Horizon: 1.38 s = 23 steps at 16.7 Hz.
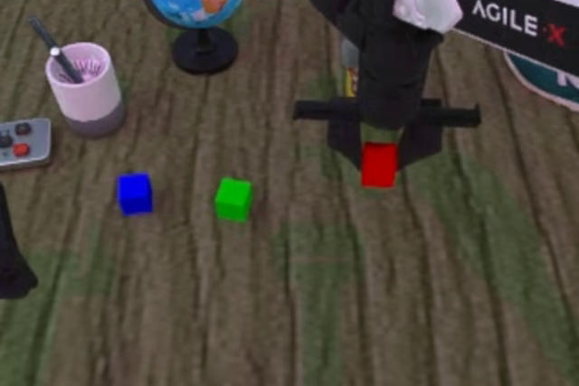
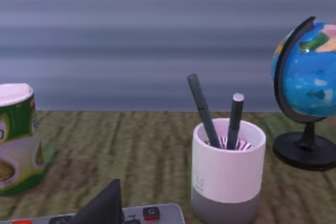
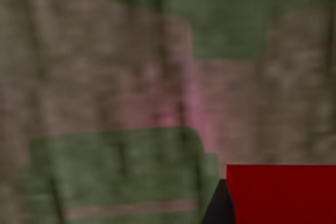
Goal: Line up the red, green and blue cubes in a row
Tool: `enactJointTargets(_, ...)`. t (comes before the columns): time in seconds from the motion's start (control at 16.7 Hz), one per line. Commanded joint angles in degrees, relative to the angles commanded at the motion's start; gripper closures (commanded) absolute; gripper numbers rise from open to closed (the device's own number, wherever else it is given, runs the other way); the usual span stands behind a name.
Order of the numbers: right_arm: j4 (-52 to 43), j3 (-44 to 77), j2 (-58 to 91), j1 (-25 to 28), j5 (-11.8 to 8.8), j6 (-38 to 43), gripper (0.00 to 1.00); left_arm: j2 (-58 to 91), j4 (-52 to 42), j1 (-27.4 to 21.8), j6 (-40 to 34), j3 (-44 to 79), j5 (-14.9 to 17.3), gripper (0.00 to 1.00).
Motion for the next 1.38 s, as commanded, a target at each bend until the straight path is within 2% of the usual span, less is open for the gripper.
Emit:
enactJointTargets(0.3,-8.5,19.9,10.0,13.4,0.3,9.9,1.00,0.0,0.0,0.0,0.0,0.0,0.0,0.00)
enactJointTargets(0.48,-11.4,25.8,13.2,18.4,0.5,13.5,1.00,0.0,0.0,0.0,0.0,0.0,0.0,0.00)
enactJointTargets(0.9,-10.7,25.7,13.4,19.1,0.4,14.1,1.00,0.0,0.0,0.0,0.0,0.0,0.0,0.00)
enactJointTargets(1.38,3.6,11.3,13.6,19.3,0.5,14.3,1.00,0.0,0.0,0.0,0.0,0.0,0.0,0.00)
